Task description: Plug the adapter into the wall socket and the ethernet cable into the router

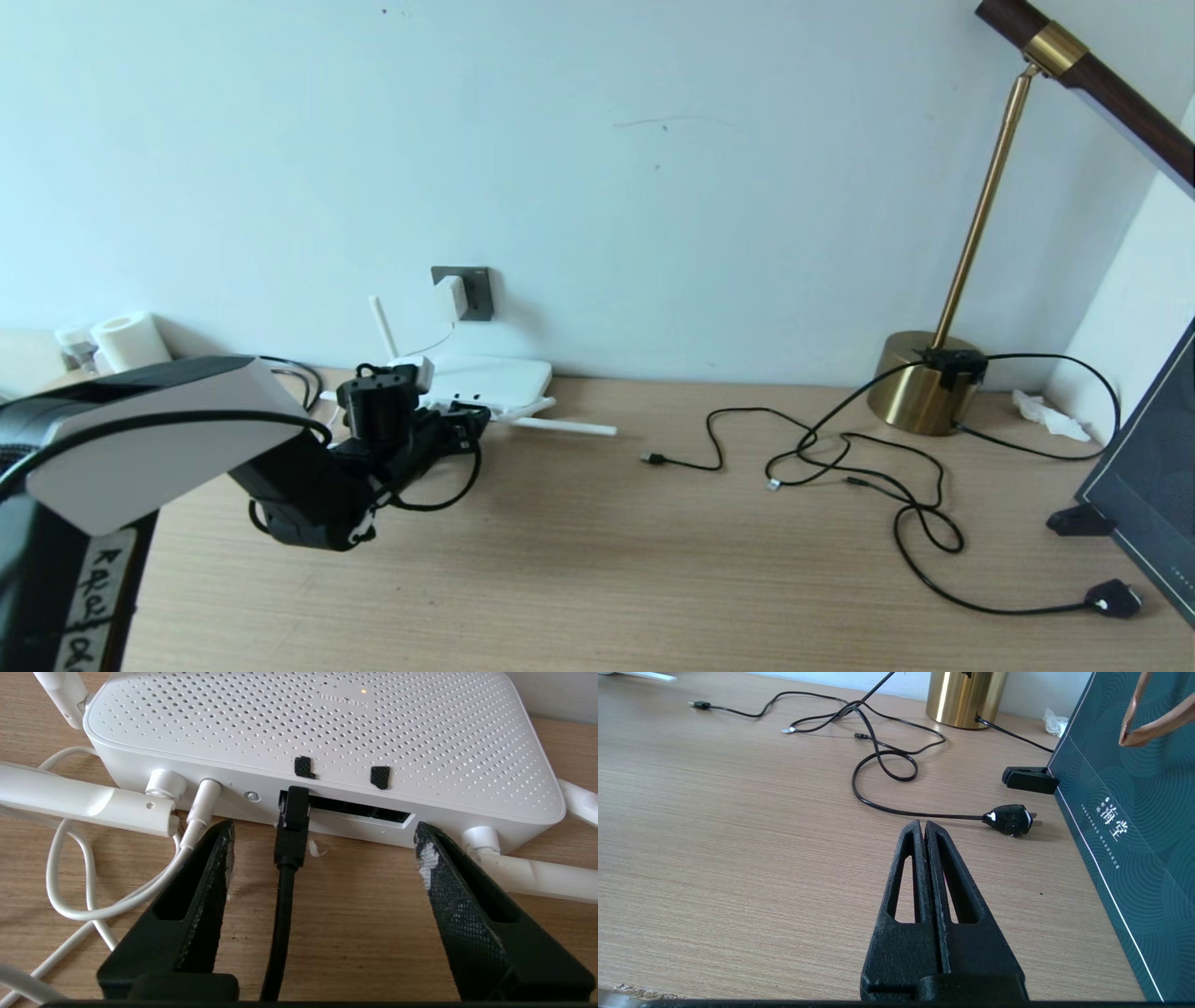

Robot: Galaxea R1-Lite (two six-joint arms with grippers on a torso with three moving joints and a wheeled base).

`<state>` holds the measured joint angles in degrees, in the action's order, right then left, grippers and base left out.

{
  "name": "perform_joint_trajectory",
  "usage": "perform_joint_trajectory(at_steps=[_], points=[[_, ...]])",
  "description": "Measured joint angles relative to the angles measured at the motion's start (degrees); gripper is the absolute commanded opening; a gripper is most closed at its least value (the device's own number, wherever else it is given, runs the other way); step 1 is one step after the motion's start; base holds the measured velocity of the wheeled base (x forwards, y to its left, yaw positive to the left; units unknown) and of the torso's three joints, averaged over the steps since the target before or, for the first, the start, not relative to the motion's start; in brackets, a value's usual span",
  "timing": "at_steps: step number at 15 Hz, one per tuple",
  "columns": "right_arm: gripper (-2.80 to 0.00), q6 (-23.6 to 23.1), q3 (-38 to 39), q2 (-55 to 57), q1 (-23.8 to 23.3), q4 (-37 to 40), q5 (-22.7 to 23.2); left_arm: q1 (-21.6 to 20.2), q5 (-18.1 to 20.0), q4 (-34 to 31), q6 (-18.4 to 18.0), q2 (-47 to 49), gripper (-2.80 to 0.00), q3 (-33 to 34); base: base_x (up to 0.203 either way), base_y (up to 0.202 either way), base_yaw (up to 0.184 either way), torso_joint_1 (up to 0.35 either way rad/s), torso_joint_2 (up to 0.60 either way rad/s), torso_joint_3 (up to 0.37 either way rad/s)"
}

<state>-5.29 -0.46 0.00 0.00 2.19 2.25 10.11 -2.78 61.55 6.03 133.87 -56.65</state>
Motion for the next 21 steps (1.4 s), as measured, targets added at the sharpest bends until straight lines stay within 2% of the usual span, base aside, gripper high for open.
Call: perform_joint_trajectory(at_steps=[7,8,12,16,18,21], points=[[-2.80,0.0,0.0,0.0,0.0,0.0,0.0,2.5,-0.4,4.3,-0.1,-4.2,0.00,7.5,0.000,0.000,0.000,0.000,0.00,0.000],[-2.80,0.0,0.0,0.0,0.0,0.0,0.0,3.2,-1.0,5.1,-0.1,-5.5,-2.80,9.0,0.000,0.000,0.000,0.000,0.00,0.000],[-2.80,0.0,0.0,0.0,0.0,0.0,0.0,6.5,-3.1,9.8,-0.6,-11.8,-2.80,17.0,0.000,0.000,0.000,0.000,0.00,0.000],[-2.80,0.0,0.0,0.0,0.0,0.0,0.0,10.2,-5.6,9.3,-2.2,-22.2,-2.80,22.6,0.000,0.000,0.000,0.000,0.00,0.000],[-2.80,0.0,0.0,0.0,0.0,0.0,0.0,12.6,-7.8,6.7,-4.6,-29.8,-2.80,23.8,0.000,0.000,0.000,0.000,0.00,0.000],[-2.80,0.0,0.0,0.0,0.0,0.0,0.0,16.7,-12.2,-2.8,-6.9,-44.5,-2.80,24.0,0.000,0.000,0.000,0.000,0.00,0.000]])
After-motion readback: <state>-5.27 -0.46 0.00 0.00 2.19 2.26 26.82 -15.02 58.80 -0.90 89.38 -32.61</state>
